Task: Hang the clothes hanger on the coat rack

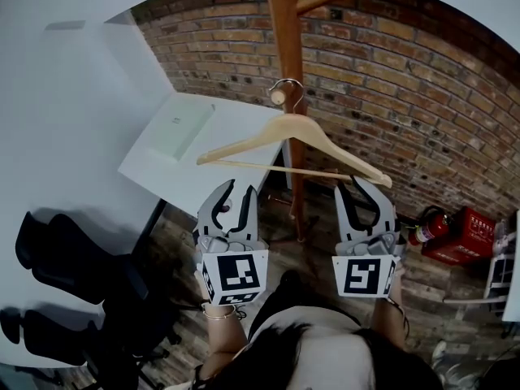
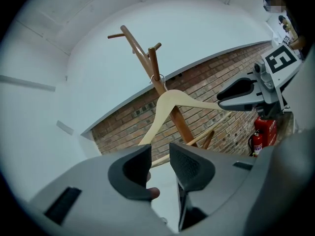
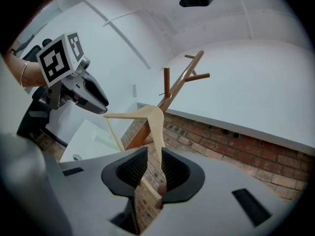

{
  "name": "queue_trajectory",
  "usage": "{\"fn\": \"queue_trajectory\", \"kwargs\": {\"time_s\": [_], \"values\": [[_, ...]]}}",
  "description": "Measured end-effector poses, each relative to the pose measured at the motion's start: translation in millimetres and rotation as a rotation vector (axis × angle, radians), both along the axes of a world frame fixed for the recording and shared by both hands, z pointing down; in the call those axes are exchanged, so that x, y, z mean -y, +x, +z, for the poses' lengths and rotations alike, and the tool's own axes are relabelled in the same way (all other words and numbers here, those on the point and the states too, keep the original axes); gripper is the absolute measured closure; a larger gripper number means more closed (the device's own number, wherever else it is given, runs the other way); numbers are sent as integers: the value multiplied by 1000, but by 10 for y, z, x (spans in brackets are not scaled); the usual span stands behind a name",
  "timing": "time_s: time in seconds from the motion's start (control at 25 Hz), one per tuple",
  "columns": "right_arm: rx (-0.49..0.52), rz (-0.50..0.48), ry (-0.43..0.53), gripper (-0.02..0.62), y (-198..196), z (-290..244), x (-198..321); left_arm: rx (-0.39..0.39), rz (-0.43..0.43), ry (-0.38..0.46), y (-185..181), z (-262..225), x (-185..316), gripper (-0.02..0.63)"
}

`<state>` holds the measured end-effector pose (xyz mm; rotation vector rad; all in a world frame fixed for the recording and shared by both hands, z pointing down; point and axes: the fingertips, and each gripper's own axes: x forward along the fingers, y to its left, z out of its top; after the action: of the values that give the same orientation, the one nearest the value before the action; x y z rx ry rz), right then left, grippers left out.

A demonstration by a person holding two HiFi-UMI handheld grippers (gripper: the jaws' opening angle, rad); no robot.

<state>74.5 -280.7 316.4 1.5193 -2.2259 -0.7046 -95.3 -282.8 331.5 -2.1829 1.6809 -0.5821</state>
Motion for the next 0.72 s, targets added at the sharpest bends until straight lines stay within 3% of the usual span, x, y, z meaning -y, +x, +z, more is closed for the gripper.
{"fn": "queue_trajectory", "kwargs": {"time_s": [0.36,0.72], "values": [[103,-20,-69,515,53,67,-171,-29,-16,-19,75,72,-178,526],[147,-15,-127,534,138,167,-349,-88,33,2,278,-56,-436,538]]}}
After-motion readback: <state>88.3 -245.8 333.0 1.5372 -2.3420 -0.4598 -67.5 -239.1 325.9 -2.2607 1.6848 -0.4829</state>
